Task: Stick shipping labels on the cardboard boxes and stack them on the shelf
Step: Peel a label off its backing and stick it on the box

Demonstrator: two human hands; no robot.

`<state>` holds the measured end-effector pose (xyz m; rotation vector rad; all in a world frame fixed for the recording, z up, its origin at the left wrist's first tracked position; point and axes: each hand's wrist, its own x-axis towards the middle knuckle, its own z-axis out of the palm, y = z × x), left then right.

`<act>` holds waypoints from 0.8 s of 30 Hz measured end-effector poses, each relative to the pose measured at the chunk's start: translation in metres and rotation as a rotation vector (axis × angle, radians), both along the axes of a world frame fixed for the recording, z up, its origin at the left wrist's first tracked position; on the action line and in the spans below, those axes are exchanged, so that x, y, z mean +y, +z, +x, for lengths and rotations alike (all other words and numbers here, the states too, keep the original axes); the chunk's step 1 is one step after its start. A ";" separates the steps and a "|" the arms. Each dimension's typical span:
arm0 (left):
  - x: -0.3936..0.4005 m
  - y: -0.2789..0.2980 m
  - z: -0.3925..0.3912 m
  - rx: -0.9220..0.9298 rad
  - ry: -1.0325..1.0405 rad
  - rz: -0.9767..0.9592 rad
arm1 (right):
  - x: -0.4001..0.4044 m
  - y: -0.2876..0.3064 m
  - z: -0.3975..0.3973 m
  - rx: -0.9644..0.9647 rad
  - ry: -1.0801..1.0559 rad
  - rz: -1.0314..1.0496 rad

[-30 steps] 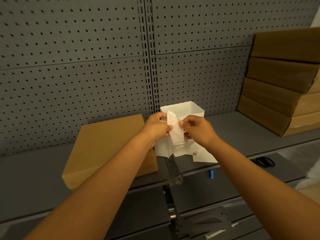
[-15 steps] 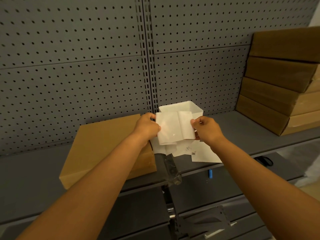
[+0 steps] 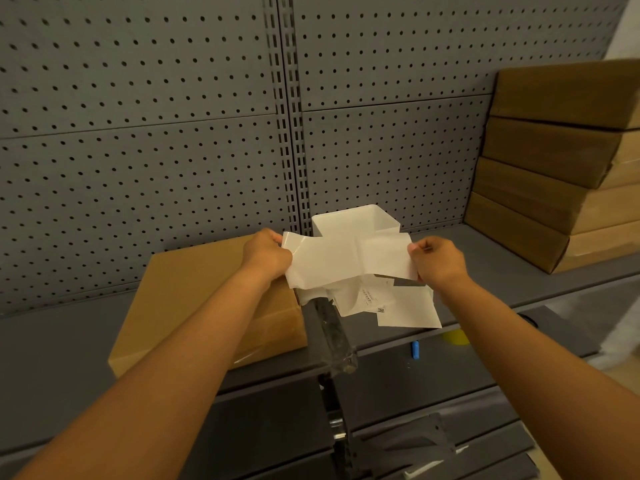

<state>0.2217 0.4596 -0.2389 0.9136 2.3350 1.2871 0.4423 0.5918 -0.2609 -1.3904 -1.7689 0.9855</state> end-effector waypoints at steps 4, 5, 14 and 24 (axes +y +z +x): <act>-0.002 -0.002 -0.004 -0.037 0.031 0.010 | 0.007 -0.001 0.009 0.006 -0.032 -0.012; -0.002 -0.002 -0.004 -0.042 0.032 0.012 | 0.008 -0.001 0.011 0.006 -0.037 -0.012; 0.021 0.005 0.035 -0.129 -0.154 0.033 | 0.004 0.019 0.003 0.238 0.040 0.150; 0.024 0.021 0.060 -0.141 -0.263 0.103 | -0.012 0.028 -0.012 0.288 0.219 0.211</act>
